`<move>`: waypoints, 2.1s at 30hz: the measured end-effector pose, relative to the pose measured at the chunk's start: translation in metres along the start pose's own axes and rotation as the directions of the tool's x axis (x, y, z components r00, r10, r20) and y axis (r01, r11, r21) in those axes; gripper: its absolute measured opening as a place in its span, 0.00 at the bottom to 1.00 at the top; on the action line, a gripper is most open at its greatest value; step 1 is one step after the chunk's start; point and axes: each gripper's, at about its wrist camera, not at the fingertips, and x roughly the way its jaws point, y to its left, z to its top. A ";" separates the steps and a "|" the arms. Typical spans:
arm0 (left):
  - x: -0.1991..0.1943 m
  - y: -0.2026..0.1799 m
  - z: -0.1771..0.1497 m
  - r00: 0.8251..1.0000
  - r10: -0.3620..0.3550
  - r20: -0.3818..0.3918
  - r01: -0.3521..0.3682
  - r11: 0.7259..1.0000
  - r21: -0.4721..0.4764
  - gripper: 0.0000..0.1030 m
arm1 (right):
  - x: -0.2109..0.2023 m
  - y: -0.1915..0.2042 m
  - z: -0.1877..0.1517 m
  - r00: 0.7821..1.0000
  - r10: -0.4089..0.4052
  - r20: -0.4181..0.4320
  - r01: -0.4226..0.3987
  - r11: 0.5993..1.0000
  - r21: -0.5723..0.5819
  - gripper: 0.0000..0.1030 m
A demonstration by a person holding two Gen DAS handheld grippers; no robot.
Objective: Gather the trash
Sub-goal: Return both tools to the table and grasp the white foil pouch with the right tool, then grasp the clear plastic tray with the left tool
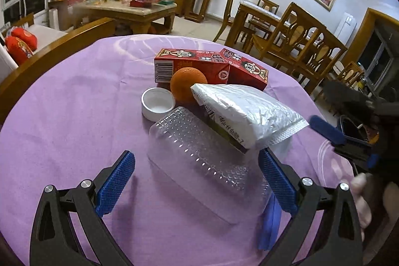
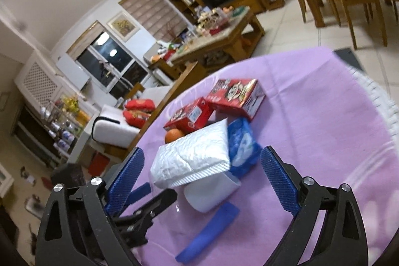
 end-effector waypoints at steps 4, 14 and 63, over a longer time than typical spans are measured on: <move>-0.004 0.003 -0.003 1.000 -0.010 0.000 0.010 1.000 0.006 0.95 | 0.024 -0.003 0.001 0.997 0.026 -0.067 -0.023 0.999 0.045 0.74; -0.005 0.016 -0.004 0.999 -0.050 -0.002 0.050 0.998 -0.036 0.95 | 0.039 0.007 0.003 0.993 0.099 -0.070 -0.097 0.995 0.034 0.13; -0.049 -0.027 -0.020 0.996 -0.033 0.084 0.023 0.993 0.115 0.40 | -0.185 0.009 -0.111 0.930 0.070 0.361 -0.019 0.990 -0.143 0.12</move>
